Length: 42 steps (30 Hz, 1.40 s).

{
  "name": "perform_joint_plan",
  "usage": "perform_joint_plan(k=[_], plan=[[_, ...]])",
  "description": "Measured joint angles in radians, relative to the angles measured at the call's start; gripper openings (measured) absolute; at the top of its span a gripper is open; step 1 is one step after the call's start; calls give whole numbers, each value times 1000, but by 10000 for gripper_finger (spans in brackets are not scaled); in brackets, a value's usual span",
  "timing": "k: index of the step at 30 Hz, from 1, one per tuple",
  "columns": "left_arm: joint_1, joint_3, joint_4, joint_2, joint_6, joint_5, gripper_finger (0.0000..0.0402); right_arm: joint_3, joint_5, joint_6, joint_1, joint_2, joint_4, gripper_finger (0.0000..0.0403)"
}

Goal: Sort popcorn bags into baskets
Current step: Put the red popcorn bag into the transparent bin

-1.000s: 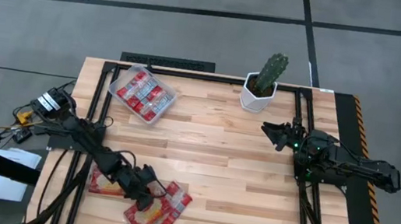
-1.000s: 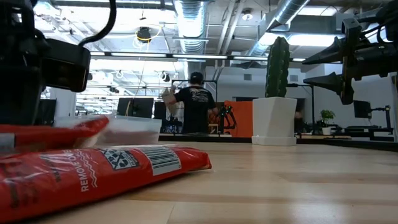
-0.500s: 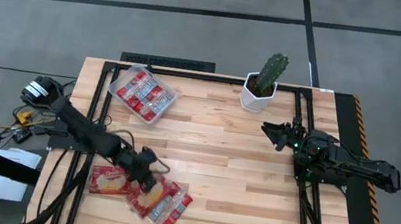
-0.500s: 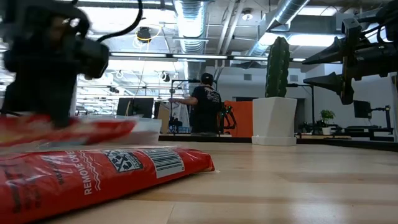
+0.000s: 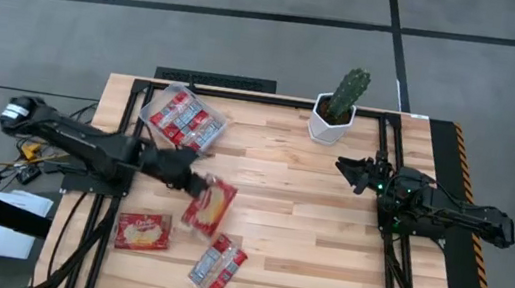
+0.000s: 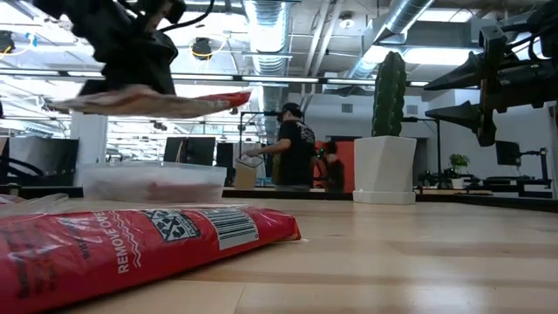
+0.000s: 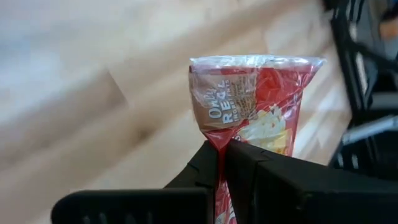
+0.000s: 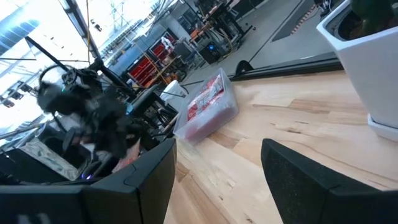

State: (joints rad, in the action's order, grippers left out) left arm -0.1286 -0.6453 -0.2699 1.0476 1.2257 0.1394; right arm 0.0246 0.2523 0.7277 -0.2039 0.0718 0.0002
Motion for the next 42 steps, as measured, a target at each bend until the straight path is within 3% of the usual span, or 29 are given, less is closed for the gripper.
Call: perform_joint_plan(k=[10, 20, 26, 34, 42], plan=[[386, -42, -150, -107, -290, -166, 0, 0, 9, -3, -1, 0, 0, 260], [748, -211, -348, -70, -663, -216, 0, 0, 15, -3, -1, 0, 0, 260], [922, -274, -376, 20, -862, -240, 0, 0, 49, -3, -2, 0, 4, 260], [1056, -316, -385, 180, -1054, -294, 0, 0, 49, -2, -2, 0, 5, 260], [1068, -317, -388, 318, -1104, -376, 0, 0, 49, -2, -2, 0, 5, 260]])
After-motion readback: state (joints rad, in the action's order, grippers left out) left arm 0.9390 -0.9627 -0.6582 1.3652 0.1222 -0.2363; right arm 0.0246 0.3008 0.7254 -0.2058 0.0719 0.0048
